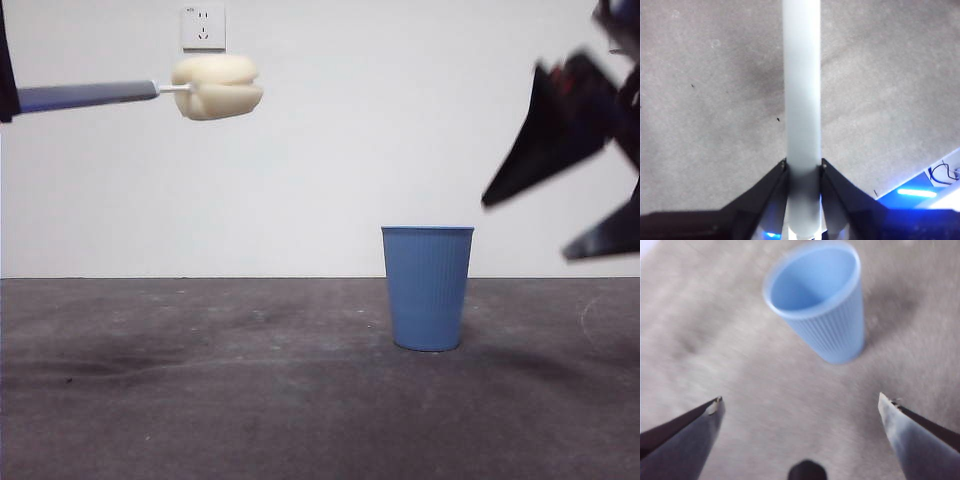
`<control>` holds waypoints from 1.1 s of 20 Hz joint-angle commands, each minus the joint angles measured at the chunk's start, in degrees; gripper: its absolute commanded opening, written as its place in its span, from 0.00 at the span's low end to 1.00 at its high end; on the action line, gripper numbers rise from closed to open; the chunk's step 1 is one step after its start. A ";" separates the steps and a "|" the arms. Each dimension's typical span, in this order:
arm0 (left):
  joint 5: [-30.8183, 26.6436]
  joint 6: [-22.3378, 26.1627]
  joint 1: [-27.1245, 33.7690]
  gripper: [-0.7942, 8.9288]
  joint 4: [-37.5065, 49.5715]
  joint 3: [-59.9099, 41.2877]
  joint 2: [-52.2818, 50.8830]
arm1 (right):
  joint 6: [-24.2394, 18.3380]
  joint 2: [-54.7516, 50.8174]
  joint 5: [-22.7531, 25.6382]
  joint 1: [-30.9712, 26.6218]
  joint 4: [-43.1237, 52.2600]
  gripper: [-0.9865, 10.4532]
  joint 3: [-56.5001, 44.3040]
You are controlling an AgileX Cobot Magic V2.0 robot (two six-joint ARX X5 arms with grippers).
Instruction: Pick up the cup brush,pick up the cup,insert the brush into the cup,clean the cup,put the cup brush back,put the cup back to the fixed position on the table
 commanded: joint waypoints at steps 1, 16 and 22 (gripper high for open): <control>1.46 1.99 -0.09 0.07 -1.09 0.72 0.00 | -0.15 4.52 1.81 1.40 6.47 0.57 -2.32; 1.29 1.68 -0.09 0.07 -2.29 0.81 0.00 | -2.25 33.29 8.96 6.73 45.88 0.58 -2.47; 1.29 0.15 -0.13 0.07 -2.29 0.81 0.02 | -2.25 39.30 9.14 6.88 54.90 0.58 -1.88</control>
